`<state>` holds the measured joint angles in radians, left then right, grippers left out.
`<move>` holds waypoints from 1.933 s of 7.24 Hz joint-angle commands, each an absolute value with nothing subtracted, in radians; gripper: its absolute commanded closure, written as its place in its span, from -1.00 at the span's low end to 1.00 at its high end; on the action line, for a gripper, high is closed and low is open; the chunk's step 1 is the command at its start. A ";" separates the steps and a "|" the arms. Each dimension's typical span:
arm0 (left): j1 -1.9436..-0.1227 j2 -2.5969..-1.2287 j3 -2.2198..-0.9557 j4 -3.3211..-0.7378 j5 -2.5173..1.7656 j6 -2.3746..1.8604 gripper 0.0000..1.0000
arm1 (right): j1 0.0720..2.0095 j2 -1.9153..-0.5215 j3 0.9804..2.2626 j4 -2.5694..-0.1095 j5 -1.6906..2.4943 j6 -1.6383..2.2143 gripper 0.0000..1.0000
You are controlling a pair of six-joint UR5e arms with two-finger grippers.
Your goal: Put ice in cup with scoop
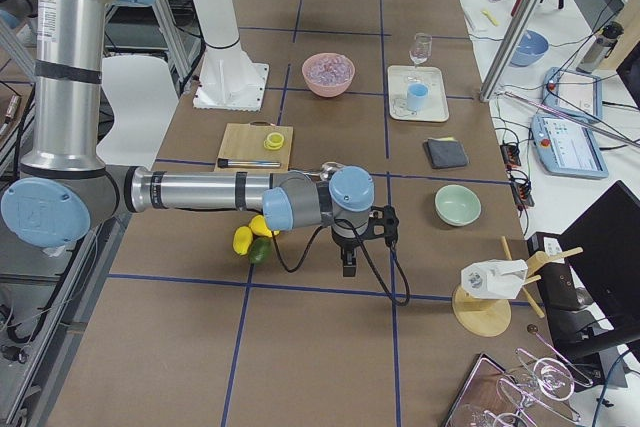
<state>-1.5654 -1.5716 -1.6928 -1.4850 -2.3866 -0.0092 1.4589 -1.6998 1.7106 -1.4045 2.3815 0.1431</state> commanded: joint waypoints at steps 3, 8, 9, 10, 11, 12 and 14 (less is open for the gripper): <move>-1.563 -1.569 -1.719 -1.531 -2.398 -0.012 -1.00 | 1.441 -1.697 1.715 -1.401 2.390 0.147 -1.00; -1.282 -1.572 -1.723 -1.896 -2.398 -0.026 -1.00 | 1.342 -1.706 1.718 -1.284 2.401 0.156 -1.00; -1.223 -1.572 -1.723 -2.030 -2.399 -0.028 -1.00 | 1.319 -1.700 1.718 -1.284 2.401 0.158 -1.00; -1.183 -1.577 -1.723 -2.142 -2.399 -0.066 -1.00 | 1.299 -1.697 1.720 -1.284 2.402 0.158 -1.00; -1.098 -1.581 -1.706 -2.342 -2.389 -0.118 -0.64 | 1.299 -1.698 1.724 -1.284 2.440 0.158 -1.00; -1.076 -1.595 -1.674 -2.459 -2.394 -0.180 -0.74 | 1.299 -1.698 1.724 -1.284 2.485 0.158 -1.00; -0.953 -1.710 -1.657 -2.513 -2.356 -0.276 -1.00 | 1.299 -1.697 1.726 -1.284 2.485 0.158 -1.00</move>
<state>-1.0161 -1.6395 -1.6708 -2.4739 -2.3791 -0.2192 1.3000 -1.6971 1.7249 -1.2839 2.4794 0.1580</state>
